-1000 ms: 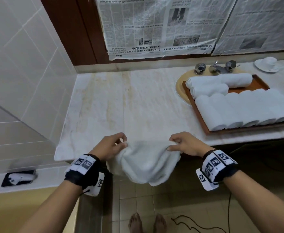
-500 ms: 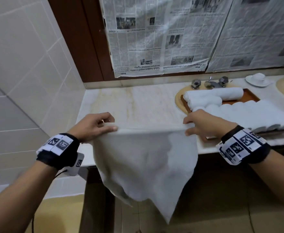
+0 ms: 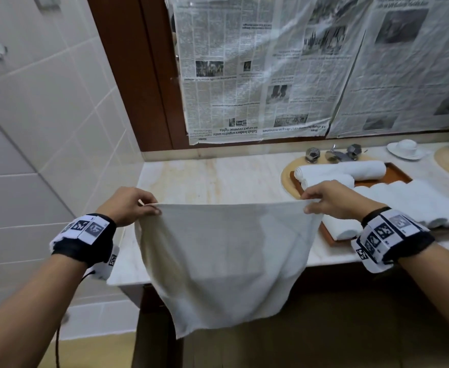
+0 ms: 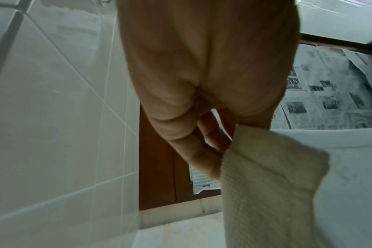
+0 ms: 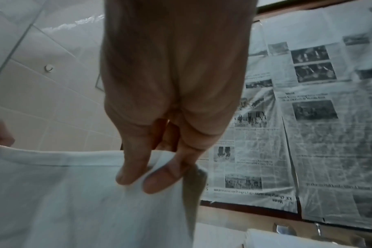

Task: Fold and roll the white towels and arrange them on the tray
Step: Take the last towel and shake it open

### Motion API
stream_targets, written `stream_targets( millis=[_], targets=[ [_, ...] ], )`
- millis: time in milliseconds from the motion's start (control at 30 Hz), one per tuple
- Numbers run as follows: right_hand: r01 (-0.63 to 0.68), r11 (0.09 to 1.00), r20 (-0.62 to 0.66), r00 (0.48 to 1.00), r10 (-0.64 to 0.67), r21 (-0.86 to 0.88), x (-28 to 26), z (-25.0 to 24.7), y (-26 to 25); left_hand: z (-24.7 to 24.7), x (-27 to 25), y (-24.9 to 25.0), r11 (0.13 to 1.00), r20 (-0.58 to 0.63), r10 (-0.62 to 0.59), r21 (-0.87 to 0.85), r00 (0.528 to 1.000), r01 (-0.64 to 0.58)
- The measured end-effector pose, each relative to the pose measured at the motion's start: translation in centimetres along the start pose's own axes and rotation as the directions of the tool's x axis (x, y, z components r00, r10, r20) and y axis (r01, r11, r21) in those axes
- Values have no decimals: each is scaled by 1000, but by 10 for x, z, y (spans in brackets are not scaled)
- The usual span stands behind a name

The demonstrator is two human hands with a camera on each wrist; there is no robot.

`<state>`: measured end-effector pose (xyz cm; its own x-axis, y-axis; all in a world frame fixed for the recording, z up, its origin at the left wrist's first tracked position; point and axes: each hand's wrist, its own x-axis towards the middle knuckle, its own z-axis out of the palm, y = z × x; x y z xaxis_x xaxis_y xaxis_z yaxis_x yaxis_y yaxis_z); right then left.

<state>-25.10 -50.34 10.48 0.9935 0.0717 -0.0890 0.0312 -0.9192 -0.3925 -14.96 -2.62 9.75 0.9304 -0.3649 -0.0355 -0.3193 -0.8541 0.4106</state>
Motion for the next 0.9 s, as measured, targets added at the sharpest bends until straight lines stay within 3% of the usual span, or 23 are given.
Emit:
stream_targets(
  millis=[167,267,367,500,667,767,900],
  targets=[
    [-12,1000,-131,991,10,-13,18,-12,-10,-11,22,-22,986,6,-25,167,1000,24],
    [10,1000,-113,994,-7,26,29,-15,-15,-15,33,-34,958,13,-25,287,1000,20],
    [18,999,-69,998,-15,49,42,-18,-9,-16,42,-46,960,-21,-41,276,999,46],
    [-35,999,-159,987,34,-2,70,-16,5,-20,62,-52,964,-78,-81,249,994,98],
    [-60,996,-201,978,47,-60,124,-20,20,-28,109,-46,990,-41,-142,4,989,142],
    [-77,989,-214,976,49,-126,166,-27,37,-31,148,-49,960,-81,-226,-190,971,208],
    [-112,993,-209,973,103,-32,227,-33,51,-26,203,-53,907,-102,-305,-334,947,256]
  ],
)
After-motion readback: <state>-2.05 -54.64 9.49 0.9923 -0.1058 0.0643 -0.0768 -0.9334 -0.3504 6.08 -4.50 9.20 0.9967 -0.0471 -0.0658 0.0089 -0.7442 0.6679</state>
